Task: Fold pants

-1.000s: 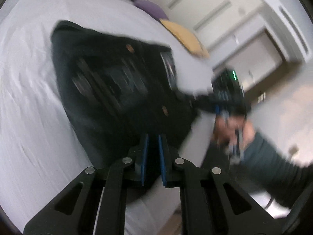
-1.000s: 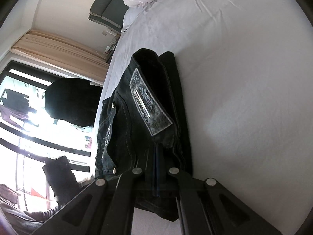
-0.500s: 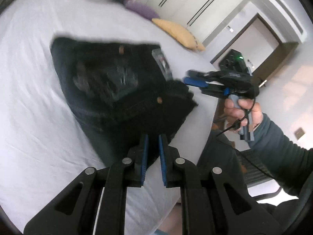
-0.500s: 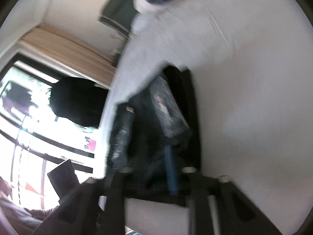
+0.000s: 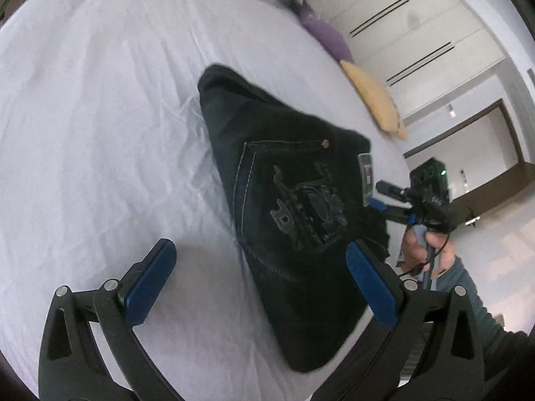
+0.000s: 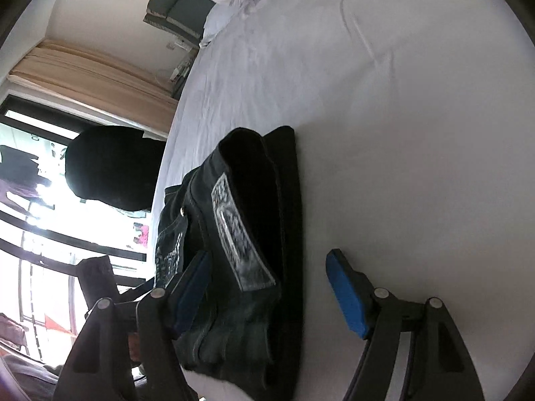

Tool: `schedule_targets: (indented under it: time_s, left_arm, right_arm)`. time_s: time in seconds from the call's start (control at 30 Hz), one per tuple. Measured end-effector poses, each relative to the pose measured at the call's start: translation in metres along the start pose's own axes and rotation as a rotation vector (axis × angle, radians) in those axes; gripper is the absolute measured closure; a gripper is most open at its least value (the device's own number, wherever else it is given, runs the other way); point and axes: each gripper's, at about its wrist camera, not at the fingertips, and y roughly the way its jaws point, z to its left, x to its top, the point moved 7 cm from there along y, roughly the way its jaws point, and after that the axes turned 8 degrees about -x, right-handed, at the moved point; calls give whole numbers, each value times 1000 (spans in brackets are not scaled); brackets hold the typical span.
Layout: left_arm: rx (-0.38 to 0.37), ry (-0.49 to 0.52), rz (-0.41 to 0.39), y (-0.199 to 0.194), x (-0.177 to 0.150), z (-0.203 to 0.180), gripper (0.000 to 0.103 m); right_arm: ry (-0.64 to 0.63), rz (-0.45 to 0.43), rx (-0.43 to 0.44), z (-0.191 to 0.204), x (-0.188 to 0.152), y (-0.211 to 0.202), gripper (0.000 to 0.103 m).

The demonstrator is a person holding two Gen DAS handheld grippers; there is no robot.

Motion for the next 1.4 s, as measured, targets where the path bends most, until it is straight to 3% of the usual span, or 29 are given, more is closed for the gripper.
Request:
schedule_targets:
  time_s: [0.13,0.17,0.23,0.27,0.47,0.6,0.73,0.97,1.17,1.4]
  left_arm:
    - [45,2,48,24,11,-3,6]
    - [62,10,64,31,14,-5,12]
    - [62,8,87,37,18,-7,32]
    - [58,-7,98,40,20,-6,51]
    - [69,-13,100,46,29,-12,71]
    - [65,-1,66,42,32,-23,82]
    - [46,8,10,16,46,-33,84]
    - [132,87,-109,-48,102,-27,84]
    - [244,105,-171,-79,158,15,84]
    - [307,65,-138,-64,189,92,83]
  right_arm:
    - [-22,41,-13,4,7,14,35]
    - [-35,50,-27,6,8,17,38]
    - [-50,53,-40,8,11,22,48]
    - [-49,53,-48,9,11,26,53]
    - [-75,27,-117,18,8,27,74]
    - [-165,-26,-195,43,6,12,82]
    - [-243,-75,-206,82,11,-1,83]
    - [-314,-122,-142,146,51,7,84]
    - [-353,-97,-122,197,103,65,84]
    - [-308,-35,-122,196,141,139,84]
